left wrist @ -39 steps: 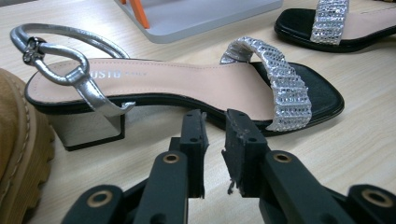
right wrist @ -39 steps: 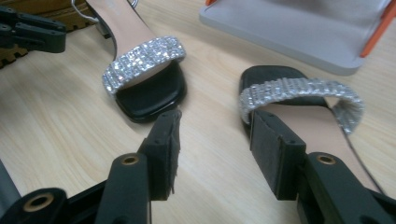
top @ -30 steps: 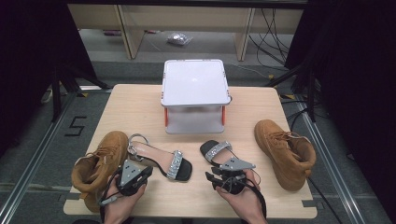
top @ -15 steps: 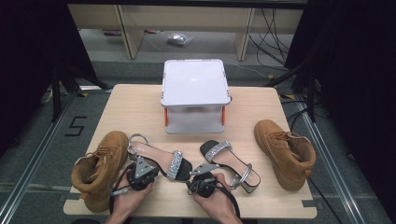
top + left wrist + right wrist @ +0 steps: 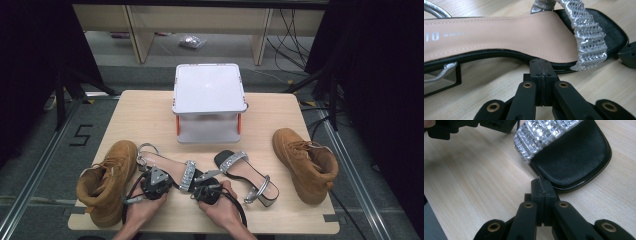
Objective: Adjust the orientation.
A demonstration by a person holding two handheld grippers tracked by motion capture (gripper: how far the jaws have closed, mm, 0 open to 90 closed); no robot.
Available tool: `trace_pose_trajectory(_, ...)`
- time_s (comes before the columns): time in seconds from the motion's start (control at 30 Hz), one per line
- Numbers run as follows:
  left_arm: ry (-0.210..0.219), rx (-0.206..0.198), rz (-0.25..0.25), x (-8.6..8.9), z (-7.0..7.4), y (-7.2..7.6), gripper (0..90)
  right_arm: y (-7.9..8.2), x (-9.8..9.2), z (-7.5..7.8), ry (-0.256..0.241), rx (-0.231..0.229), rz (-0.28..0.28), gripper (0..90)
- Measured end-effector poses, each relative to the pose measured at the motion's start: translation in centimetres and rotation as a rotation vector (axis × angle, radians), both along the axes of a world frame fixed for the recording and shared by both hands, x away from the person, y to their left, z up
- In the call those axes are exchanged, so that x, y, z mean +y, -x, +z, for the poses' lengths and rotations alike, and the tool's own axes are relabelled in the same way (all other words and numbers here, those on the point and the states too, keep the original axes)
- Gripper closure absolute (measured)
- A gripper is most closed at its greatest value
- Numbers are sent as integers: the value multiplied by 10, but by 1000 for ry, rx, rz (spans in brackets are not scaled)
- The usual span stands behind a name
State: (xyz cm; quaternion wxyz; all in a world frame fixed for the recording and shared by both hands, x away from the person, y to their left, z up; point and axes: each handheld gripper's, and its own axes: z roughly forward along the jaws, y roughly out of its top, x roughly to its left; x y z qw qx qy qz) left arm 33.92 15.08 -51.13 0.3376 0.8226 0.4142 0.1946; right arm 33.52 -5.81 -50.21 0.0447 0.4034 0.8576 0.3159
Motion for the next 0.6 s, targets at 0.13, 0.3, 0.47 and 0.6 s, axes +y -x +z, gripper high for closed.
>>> trace_pose_trajectory(0.13, 15, -12, 6, -8, 1, -5, 897, -6, -3, 1, 2, 2, -21, 900)
trace_pose_trajectory(0.3, 11, -21, -56, -15, 12, -7, 897, -18, -9, 4, 22, -19, -76, 900)
trace_pose_trajectory(0.47, 37, -114, -16, -5, 53, -19, 898, -35, -17, 5, 49, -45, -130, 900)
trace_pose_trajectory(0.6, -5, -127, 14, 9, 76, -43, 897, -45, -24, 5, 69, -73, -174, 900)
